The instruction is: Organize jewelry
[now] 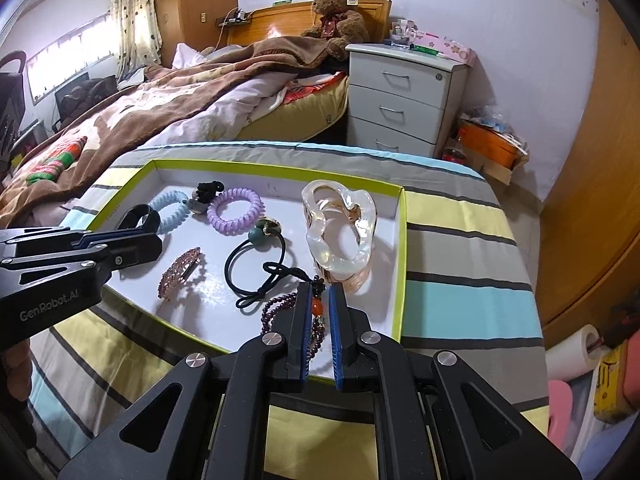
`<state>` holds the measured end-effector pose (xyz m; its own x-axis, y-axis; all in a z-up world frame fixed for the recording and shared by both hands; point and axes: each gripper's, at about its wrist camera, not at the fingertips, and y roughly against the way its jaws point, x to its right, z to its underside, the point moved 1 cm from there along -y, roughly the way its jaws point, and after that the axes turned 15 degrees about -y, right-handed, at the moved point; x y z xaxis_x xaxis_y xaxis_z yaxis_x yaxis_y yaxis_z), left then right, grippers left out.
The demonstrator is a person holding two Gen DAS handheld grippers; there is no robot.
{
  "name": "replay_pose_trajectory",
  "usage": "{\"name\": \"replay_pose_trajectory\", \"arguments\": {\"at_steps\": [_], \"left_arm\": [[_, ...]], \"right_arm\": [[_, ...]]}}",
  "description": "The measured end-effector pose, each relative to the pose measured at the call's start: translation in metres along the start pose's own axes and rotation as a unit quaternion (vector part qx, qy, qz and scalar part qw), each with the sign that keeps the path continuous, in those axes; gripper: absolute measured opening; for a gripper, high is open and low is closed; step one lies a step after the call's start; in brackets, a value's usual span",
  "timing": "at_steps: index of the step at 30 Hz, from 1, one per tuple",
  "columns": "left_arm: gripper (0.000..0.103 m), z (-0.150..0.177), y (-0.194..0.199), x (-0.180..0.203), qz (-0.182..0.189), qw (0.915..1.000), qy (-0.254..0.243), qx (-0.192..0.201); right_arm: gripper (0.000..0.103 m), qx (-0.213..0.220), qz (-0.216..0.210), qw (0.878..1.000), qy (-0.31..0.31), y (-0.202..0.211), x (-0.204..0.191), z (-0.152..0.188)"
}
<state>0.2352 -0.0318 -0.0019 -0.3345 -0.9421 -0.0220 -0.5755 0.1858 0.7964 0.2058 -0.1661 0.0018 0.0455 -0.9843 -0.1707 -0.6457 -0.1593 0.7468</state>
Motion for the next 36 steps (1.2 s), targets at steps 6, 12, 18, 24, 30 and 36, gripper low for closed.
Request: {"name": "replay_pose_trajectory", "arguments": {"at_steps": [6,12,18,24,30,36], "left_arm": [[0.024,0.005,0.006,0.000,-0.009,1.0000,0.002,0.000],[0.035,0.011,0.017,0.000,-0.018,0.9998,0.009,0.004],[0.038,0.020,0.030,-0.001,-0.026,0.9995,0.014,0.009],[0.044,0.026,0.043,0.002,-0.034,0.9992,0.014,0.016],[0.051,0.035,0.053,0.005,-0.054,0.9982,0.015,0.020],[0.056,0.053,0.057,0.008,-0.077,0.9967,0.019,0.015]], "right_arm": [[0.014,0.013,-0.004,1.000,-0.010,0.011,0.000,0.002],[0.026,0.022,-0.009,0.999,-0.023,0.024,-0.001,0.007],[0.027,0.028,-0.010,0.999,-0.032,0.034,-0.001,0.012],[0.027,0.036,-0.013,0.999,-0.038,0.045,-0.003,0.018],[0.034,0.040,-0.019,0.998,-0.051,0.055,-0.003,0.028],[0.042,0.043,-0.023,0.997,-0.062,0.063,-0.004,0.042]]}}
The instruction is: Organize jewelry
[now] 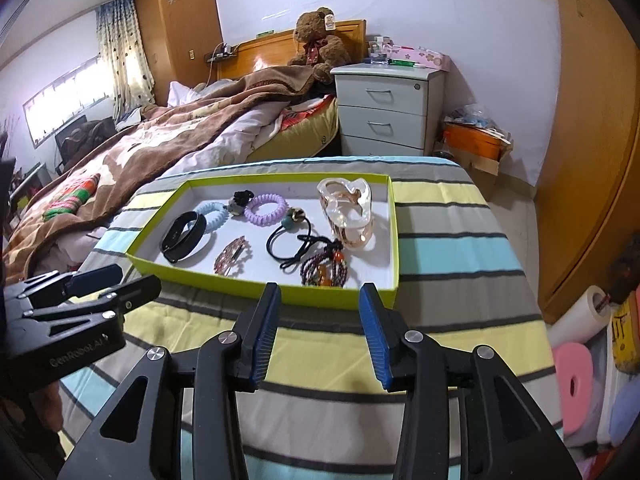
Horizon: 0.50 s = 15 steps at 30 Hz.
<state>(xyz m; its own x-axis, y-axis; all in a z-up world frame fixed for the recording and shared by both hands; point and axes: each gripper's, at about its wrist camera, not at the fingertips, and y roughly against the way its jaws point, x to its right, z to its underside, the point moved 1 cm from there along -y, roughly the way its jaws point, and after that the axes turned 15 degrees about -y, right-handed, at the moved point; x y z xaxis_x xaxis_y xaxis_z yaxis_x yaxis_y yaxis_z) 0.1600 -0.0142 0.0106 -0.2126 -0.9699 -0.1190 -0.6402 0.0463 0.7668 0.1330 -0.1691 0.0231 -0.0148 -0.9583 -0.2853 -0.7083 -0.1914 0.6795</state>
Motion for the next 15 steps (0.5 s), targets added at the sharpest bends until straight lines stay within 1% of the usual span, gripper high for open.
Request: {"name": "replay_pose_trajectory", "arguments": {"at_steps": [2,6,8,12,15], "left_arm": [[0.057,0.007,0.002,0.002,-0.011,0.9999,-0.004,0.002],[0.058,0.021,0.006,0.003,-0.032,0.9995,0.000,0.006],[0.059,0.027,0.007,0.004,-0.035,0.9993,0.003,0.009],[0.059,0.036,0.010,0.006,-0.062,0.9980,0.003,0.008],[0.059,0.041,0.013,0.006,-0.066,0.9978,0.004,0.008]], "right_arm": [[0.042,0.002,-0.001,1.000,-0.002,0.004,0.000,0.004],[0.048,0.002,0.000,1.000,-0.009,0.007,0.000,0.016],[0.048,-0.001,-0.002,1.000,-0.012,0.008,0.000,0.020],[0.048,-0.006,0.000,1.000,-0.015,0.008,0.000,0.028],[0.048,-0.007,0.002,1.000,-0.016,0.009,-0.001,0.032]]}}
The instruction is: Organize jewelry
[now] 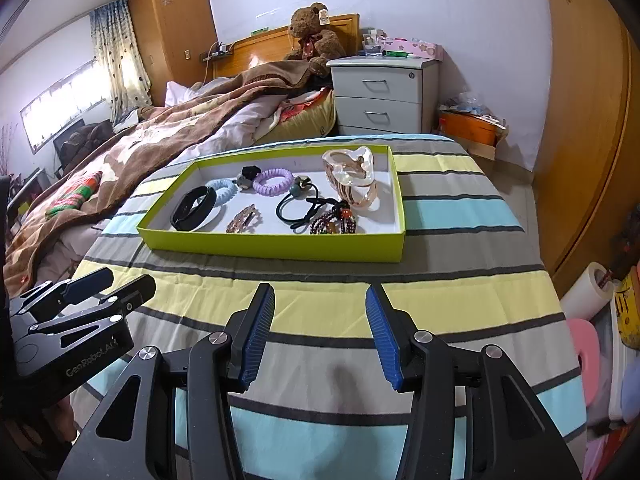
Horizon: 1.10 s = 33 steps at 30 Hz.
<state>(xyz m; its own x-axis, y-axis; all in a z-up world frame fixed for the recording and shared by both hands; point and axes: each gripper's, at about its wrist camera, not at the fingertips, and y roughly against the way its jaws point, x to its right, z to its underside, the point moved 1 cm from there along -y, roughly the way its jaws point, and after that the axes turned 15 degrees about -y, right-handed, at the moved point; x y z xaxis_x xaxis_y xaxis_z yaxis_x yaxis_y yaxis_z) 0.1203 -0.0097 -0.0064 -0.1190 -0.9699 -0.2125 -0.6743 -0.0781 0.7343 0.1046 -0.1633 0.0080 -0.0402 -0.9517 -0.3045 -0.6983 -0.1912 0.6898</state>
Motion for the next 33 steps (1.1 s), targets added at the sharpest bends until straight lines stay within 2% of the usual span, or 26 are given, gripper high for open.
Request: {"name": "replay_pose_trajectory", "arguments": {"at_steps": [16,33], "left_arm": [[0.059,0.0047,0.0025,0.0044,0.026,0.9997,0.003,-0.004],[0.059,0.0052,0.0027,0.0021,0.021,0.9997,0.006,-0.007]], "right_arm": [[0.048,-0.002,-0.001,1.000,0.001,0.0035,-0.0014,0.0084],[0.048,-0.001,-0.001,1.000,0.001,0.0028,-0.0027,0.0079]]}}
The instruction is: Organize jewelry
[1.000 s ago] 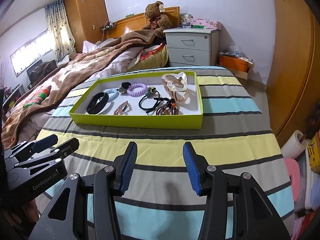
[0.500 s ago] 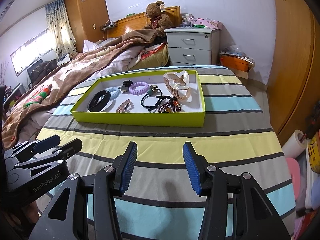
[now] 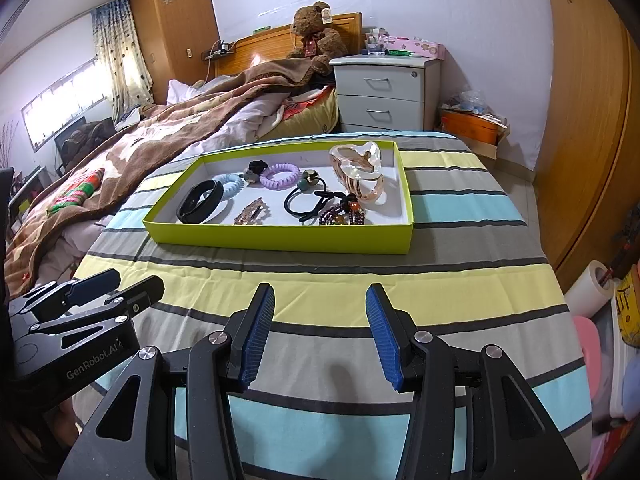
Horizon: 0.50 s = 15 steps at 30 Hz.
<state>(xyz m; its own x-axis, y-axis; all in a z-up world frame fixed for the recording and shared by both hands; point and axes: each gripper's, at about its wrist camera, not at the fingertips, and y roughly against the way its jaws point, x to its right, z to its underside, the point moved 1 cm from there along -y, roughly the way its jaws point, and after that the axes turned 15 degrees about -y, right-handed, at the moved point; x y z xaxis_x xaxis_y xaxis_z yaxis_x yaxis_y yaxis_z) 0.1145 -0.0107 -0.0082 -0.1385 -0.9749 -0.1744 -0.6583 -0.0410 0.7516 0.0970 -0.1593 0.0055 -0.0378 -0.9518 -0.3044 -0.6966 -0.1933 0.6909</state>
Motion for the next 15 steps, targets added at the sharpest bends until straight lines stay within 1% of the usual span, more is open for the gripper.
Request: {"name": "replay_pose_trajectory", "arguments": {"at_steps": [15], "left_arm": [[0.059,0.0004,0.0005,-0.0001,0.002,1.0000,0.004,-0.001]], "right_arm": [[0.049,0.000,-0.001,1.000,0.001,0.0007,-0.0010,0.0011]]}}
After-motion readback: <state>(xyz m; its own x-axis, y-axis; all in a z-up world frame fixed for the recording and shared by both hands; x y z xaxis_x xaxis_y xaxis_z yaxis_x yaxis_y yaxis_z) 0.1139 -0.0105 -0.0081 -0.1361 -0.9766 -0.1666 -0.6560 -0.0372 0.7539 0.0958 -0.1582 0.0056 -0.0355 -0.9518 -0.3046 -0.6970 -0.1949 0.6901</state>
